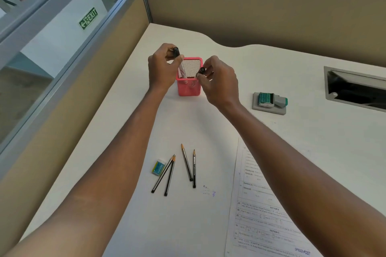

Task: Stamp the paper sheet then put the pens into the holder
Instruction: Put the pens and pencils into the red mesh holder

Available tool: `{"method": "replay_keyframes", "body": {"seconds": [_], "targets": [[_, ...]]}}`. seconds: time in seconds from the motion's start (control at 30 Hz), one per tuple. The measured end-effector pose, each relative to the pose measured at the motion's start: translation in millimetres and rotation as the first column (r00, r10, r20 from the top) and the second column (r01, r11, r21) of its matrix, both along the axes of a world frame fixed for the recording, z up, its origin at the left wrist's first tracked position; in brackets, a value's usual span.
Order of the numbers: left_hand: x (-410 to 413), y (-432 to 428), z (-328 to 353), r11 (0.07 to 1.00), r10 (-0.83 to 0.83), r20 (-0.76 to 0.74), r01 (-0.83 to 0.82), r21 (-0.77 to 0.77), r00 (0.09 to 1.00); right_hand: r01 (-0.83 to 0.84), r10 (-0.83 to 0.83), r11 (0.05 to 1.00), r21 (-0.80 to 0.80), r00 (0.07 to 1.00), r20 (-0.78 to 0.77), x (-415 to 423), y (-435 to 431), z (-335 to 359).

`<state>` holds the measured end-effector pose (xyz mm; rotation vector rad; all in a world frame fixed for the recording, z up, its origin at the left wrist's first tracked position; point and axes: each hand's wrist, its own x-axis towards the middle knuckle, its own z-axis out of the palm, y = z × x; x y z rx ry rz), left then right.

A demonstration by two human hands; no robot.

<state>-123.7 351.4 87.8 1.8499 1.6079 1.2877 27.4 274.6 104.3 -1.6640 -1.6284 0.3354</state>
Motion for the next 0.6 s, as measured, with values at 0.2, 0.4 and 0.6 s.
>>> {"method": "replay_keyframes", "body": {"seconds": [0.2,0.4,0.6], "targets": [[2,2,2,0.999,-0.032,0.029,0.032,-0.024,0.999,-0.022,0.022,1.000,-0.020,0.999,-0.030,-2,-2,-1],[1,3,-1,0.996,-0.044,0.041,0.047,-0.071,0.998,-0.033,0.031,0.998,-0.049,0.998,-0.045,0,-2,-1],[-15,-3,1,0.981,-0.034,0.105,0.053,-0.185,0.994,0.015,-0.023,0.992,-0.124,0.998,-0.064,14,-16,9]]}}
